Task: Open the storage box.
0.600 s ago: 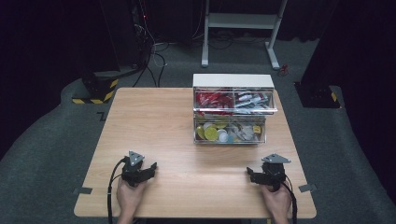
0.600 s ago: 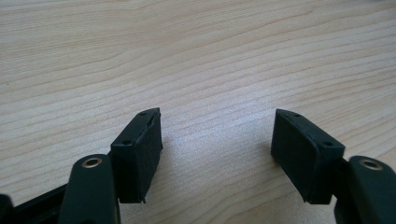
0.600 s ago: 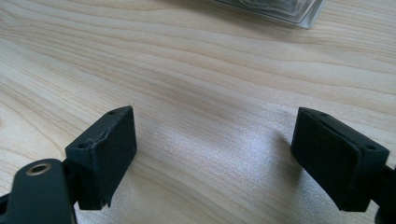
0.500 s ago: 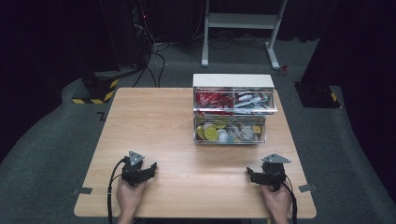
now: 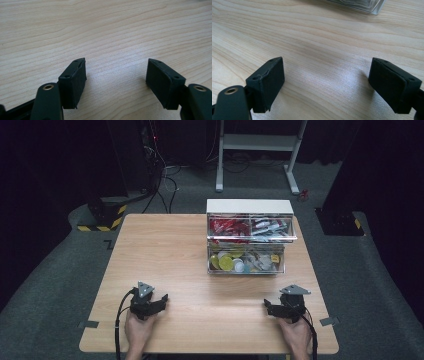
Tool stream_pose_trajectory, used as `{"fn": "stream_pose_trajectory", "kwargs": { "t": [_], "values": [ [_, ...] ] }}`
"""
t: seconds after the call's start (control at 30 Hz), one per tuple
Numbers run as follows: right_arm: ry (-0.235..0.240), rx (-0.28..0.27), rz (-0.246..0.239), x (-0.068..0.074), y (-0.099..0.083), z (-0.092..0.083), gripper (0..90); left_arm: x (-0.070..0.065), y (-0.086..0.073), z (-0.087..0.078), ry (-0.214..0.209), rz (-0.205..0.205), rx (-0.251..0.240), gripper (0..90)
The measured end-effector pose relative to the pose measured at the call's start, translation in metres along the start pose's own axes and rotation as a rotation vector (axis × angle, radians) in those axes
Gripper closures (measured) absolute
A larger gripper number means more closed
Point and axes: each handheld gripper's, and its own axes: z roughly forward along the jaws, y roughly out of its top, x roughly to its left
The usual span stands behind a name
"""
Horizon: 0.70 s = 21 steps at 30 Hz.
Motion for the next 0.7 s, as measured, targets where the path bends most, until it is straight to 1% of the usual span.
{"fn": "stream_pose_trajectory", "kwargs": {
  "t": [0.2,0.23,0.27,0.3,0.33,0.4,0.43,0.53,0.6,0.63,0.67,0.7],
  "values": [
    [-0.002,0.002,0.004,0.0003,-0.0001,-0.0003,13.5,0.0004,0.0001,0.0000,-0.002,0.001,0.000,32.5],
    [-0.009,-0.002,0.019,0.0023,-0.0009,-0.0016,17.1,0.0004,-0.0001,0.0000,-0.002,-0.001,-0.002,32.4],
    [-0.013,-0.003,0.022,0.0025,-0.0011,-0.0023,19.3,0.0005,-0.0001,-0.0001,-0.005,-0.003,-0.001,32.3],
    [-0.013,-0.003,0.022,0.0025,-0.0011,-0.0023,19.3,0.0005,-0.0001,-0.0001,-0.005,-0.003,-0.001,32.2],
    [-0.022,-0.018,0.037,0.0020,-0.0029,-0.0039,23.9,0.0007,-0.0001,-0.0001,-0.007,-0.005,-0.001,32.2],
    [-0.024,-0.021,0.039,0.0015,-0.0030,-0.0041,24.5,0.0007,-0.0001,-0.0002,-0.008,-0.006,-0.002,32.1],
    [-0.022,-0.025,0.055,0.0014,-0.0033,-0.0048,25.0,0.0010,-0.0002,-0.0002,-0.011,-0.008,-0.002,32.1],
    [-0.005,-0.031,0.057,0.0017,-0.0032,-0.0055,25.8,0.0015,-0.0001,-0.0004,-0.012,-0.006,-0.002,31.9],
    [0.015,-0.026,0.073,0.0040,-0.0027,-0.0067,26.6,0.0013,-0.0002,-0.0004,-0.012,-0.006,-0.001,31.9],
    [0.015,-0.026,0.073,0.0040,-0.0027,-0.0067,26.6,0.0013,-0.0002,-0.0004,-0.012,-0.006,-0.001,31.9],
    [0.025,-0.026,0.072,0.0048,-0.0024,-0.0074,26.7,0.0013,-0.0001,-0.0003,-0.012,-0.006,-0.002,31.9],
    [0.028,-0.028,0.063,0.0072,-0.0014,-0.0090,27.4,0.0015,-0.0002,-0.0004,-0.013,-0.006,-0.003,31.9]
  ]
}}
